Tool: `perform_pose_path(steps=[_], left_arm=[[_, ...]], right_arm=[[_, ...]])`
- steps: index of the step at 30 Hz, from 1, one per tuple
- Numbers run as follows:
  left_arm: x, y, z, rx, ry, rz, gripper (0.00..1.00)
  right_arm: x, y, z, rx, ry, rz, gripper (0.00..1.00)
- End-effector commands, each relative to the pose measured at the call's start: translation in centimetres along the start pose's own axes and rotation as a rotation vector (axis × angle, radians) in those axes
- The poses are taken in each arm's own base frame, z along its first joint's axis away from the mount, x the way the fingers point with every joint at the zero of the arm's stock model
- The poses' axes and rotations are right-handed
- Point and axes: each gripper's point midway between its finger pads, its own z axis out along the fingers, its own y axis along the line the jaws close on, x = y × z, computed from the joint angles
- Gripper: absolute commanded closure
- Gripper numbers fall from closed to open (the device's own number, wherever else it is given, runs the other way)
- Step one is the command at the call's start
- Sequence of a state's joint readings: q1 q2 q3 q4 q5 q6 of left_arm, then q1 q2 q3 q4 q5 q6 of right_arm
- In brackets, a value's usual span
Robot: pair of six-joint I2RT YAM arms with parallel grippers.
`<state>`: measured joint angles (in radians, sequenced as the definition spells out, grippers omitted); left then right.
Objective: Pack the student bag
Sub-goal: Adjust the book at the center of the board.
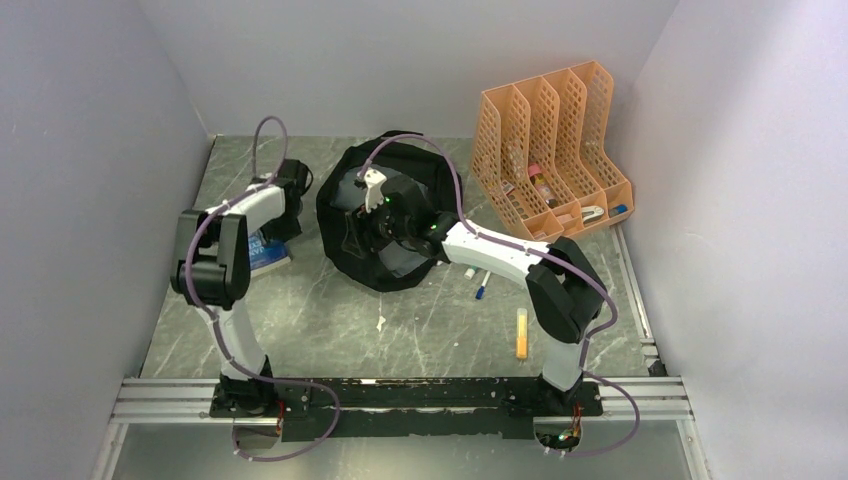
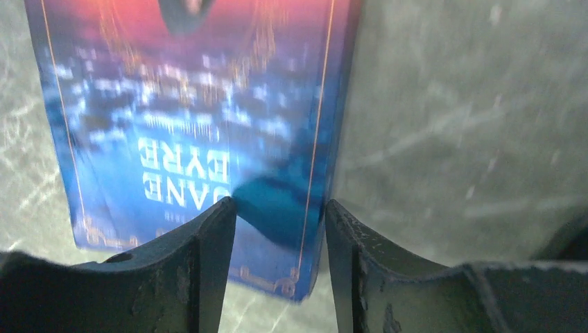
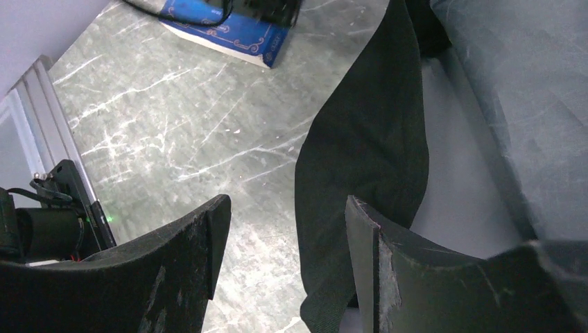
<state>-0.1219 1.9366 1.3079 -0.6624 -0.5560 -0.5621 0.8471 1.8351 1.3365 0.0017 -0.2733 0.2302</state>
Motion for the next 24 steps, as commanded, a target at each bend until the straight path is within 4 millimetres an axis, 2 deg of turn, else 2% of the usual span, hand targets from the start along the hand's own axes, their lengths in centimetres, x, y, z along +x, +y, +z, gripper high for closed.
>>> perform_pose_path(steps=[1, 3, 5, 8, 11, 15, 17, 20, 24], left_arm=[[8.1, -0.4, -1.1, 0.073, 0.174, 0.034, 0.47], [8.2, -0.1, -1.9, 0.101, 0.164, 0.009, 0.47], [6.5, -0.3, -3.1, 0.133, 0.113, -0.021, 0.46], [1.7, -1.0, -5.4, 0.204, -0.004, -0.074, 0.4], [-2.6, -0.2, -6.5, 0.22, -0.097, -0.147, 0.35], [-6.4, 2.0, -5.3, 0.234, -0.122, -0.252, 0.33], [-7.8, 4.1, -4.0, 0.191, -0.12, -0.305, 0.33], [-8.4, 5.3, -2.7, 0.145, -0.121, -0.335, 0.34], [-9.1, 5.0, -1.3, 0.135, -0.131, -0.361, 0.34]], right_arm=[[-1.3, 0.0, -0.8, 0.0, -0.03, -0.005, 0.35], [-1.4, -0.1, -0.8, 0.003, -0.032, -0.006, 0.35], [-1.3, -0.2, -0.8, 0.006, -0.032, -0.005, 0.34], [-1.1, -0.3, -0.8, 0.003, -0.026, 0.006, 0.34], [-1.1, 0.0, -0.9, -0.01, -0.028, 0.01, 0.34], [-1.2, 0.0, -1.1, -0.006, -0.034, 0.003, 0.34], [-1.2, 0.0, -1.2, -0.006, -0.035, 0.003, 0.34], [-1.3, 0.1, -1.2, -0.012, -0.039, 0.003, 0.34], [-1.3, 0.0, -1.3, -0.012, -0.039, 0.003, 0.34]])
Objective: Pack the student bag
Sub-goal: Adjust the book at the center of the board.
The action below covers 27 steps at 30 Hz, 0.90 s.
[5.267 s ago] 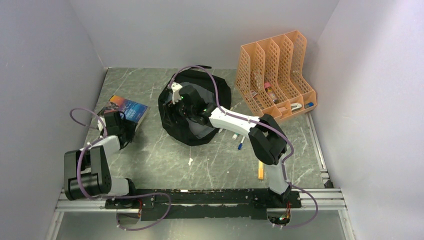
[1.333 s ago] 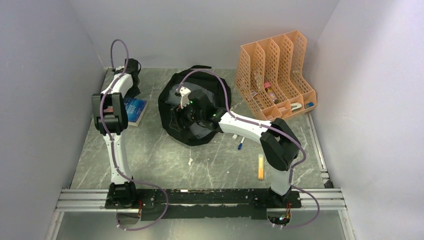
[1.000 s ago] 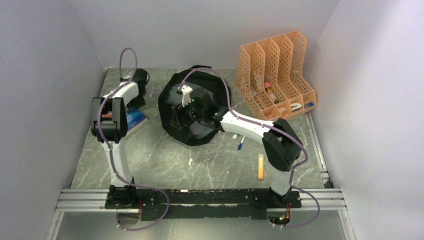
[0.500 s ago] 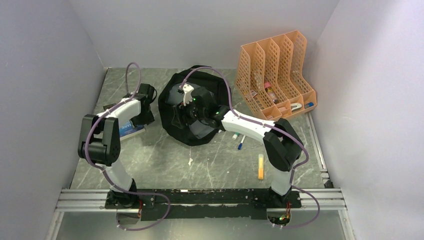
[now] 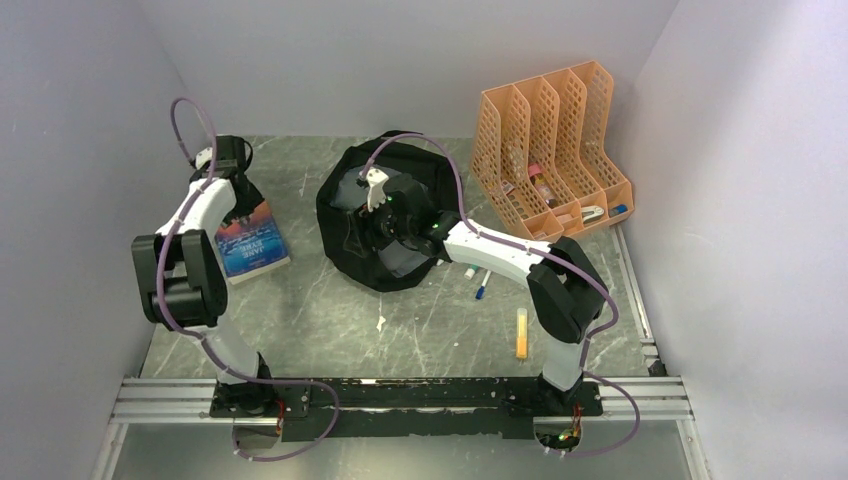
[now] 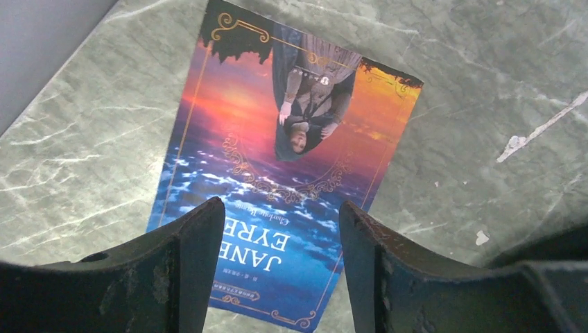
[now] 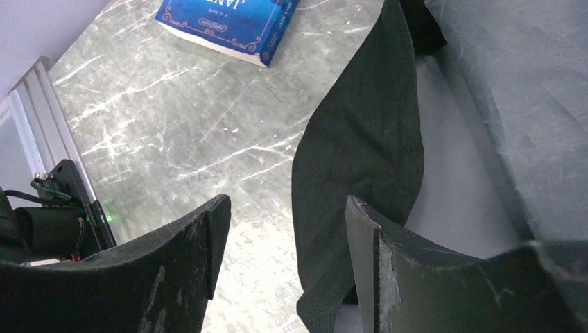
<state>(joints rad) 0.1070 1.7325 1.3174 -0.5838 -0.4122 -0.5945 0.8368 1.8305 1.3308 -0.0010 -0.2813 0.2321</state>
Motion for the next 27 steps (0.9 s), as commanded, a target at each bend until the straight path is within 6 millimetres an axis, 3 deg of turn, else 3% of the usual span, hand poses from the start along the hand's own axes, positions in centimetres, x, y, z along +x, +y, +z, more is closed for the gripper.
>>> perform_pose_path(steps=[1, 10, 18, 24, 27], left_arm=[[-0.8, -1.5, 1.8, 0.007, -0.018, -0.013, 0.34], [-3.6, -2.1, 5.2, -0.092, -0.038, -0.119, 0.34], [-5.4, -5.4, 8.4, -0.048, -0.04, -0.093, 0.37], [-4.9, -6.0, 11.2, -0.062, -0.008, -0.028, 0.38], [-4.4, -6.2, 11.6, -0.054, 0.012, -0.018, 0.39]], right_arm=[[-1.4, 0.4, -1.1, -0.014, -0.042, -0.004, 0.34], [-1.4, 0.3, -1.1, -0.015, -0.044, -0.003, 0.34], [-1.2, 0.1, -1.1, -0.013, -0.042, 0.0, 0.34], [-1.2, -0.1, -1.1, -0.013, -0.041, 0.002, 0.34], [-1.1, 0.0, -1.1, -0.016, -0.038, 0.001, 0.34]])
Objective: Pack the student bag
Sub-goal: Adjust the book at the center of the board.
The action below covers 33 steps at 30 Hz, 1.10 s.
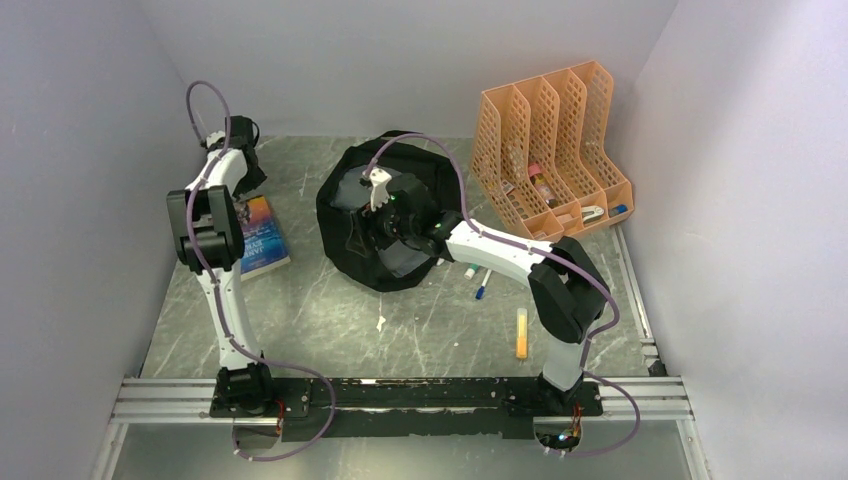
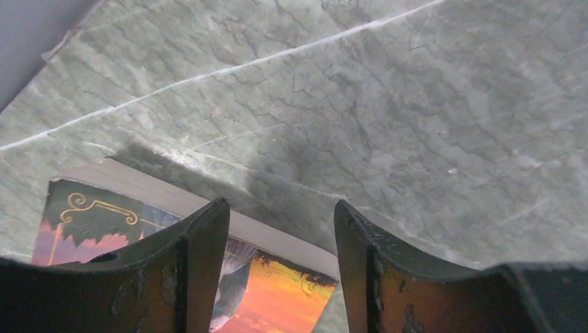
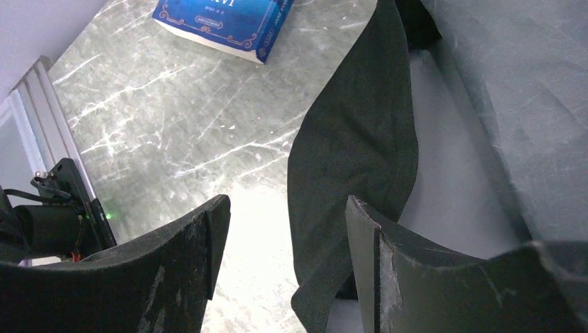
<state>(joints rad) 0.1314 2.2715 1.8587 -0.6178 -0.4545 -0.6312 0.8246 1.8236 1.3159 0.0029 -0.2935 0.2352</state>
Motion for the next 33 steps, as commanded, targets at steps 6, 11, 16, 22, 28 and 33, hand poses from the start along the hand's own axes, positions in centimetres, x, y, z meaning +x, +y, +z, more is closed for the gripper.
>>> perform_pose_path(steps=[6, 11, 16, 22, 28, 33], left_arm=[[2.4, 1.0, 0.5, -0.001, 0.079, 0.037, 0.4], [5.5, 2.4, -1.2, 0.022, 0.133, 0.017, 0.41], [7.5, 4.1, -3.5, 0.045, 0.16, -0.008, 0.41], [10.3, 5.6, -7.2, 0.071, 0.174, 0.009, 0.41], [11.0, 6.9, -10.6, 0.127, 0.159, 0.013, 0.41], [8.1, 8.1, -14.4, 0.17, 0.063, 0.014, 0.38]], right_arm=[[-1.4, 0.5, -0.9, -0.02, -0.041, -0.007, 0.34], [-1.4, 0.4, -0.9, -0.019, -0.039, -0.005, 0.34], [-1.3, 0.5, -0.7, -0.03, -0.034, 0.002, 0.34], [-1.2, 0.4, -0.6, -0.029, -0.031, 0.006, 0.34], [-0.9, 0.6, -0.4, -0.045, -0.023, 0.021, 0.34], [-0.7, 1.1, 0.1, -0.074, -0.012, 0.064, 0.34]])
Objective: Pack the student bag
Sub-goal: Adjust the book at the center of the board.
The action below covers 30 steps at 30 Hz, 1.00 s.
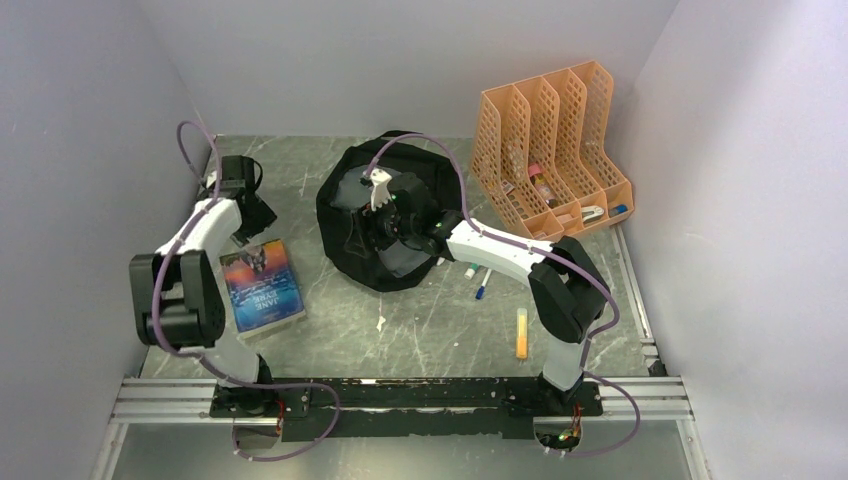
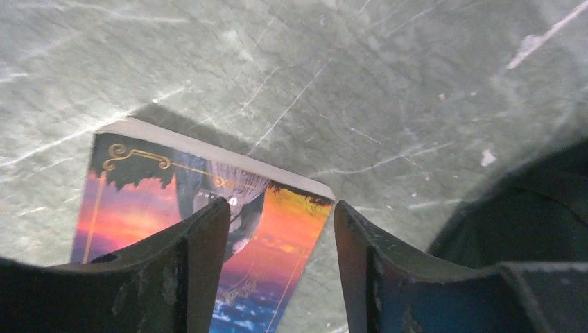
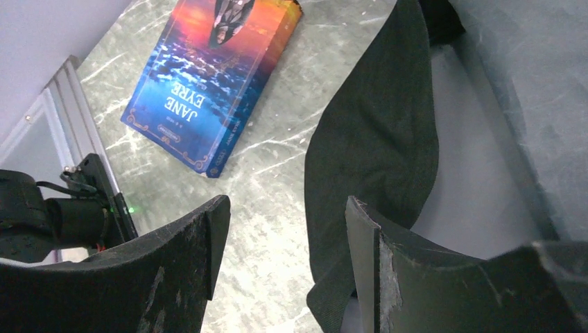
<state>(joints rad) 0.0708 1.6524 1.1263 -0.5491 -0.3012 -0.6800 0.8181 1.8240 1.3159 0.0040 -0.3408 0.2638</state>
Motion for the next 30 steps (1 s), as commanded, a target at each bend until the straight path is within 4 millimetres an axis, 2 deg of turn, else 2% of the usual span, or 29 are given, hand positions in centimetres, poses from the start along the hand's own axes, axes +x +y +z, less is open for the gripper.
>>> perform_pose_path(steps=[1, 3, 5, 9, 14, 19, 23, 30], left_arm=[[-2.1, 0.9, -4.1, 0.033, -0.1, -0.003, 0.36], [-2.7, 2.1, -5.4, 0.032, -0.151, -0.034, 0.34], [-2.4, 3.6, -5.9, 0.017, -0.161, -0.071, 0.29], [-0.5, 7.2, -5.3, -0.081, -0.138, -0.097, 0.21], [2.0, 9.7, -4.2, -0.155, -0.115, -0.101, 0.22], [3.0, 13.2, -4.2, -0.296, -0.172, -0.146, 0.23], [4.0, 14.0, -3.9, -0.294, -0.2, -0.206, 0.23], [6.2, 15.9, -2.1, -0.35, -0.213, -0.25, 0.23]], right_arm=[[-0.7, 0.5, 0.4, -0.037, -0.02, 0.048, 0.34], [-0.8, 0.8, 0.7, -0.046, -0.02, 0.082, 0.34], [-0.7, 1.3, 1.1, -0.061, -0.009, 0.113, 0.34], [0.0, 2.4, 1.7, -0.084, 0.018, 0.112, 0.34], [0.5, 3.1, 1.8, -0.106, 0.039, 0.098, 0.34], [0.6, 3.6, 1.6, -0.123, 0.044, 0.087, 0.34], [0.8, 4.0, 1.5, -0.139, 0.049, 0.092, 0.34], [1.2, 4.3, 1.8, -0.151, 0.066, 0.093, 0.34]])
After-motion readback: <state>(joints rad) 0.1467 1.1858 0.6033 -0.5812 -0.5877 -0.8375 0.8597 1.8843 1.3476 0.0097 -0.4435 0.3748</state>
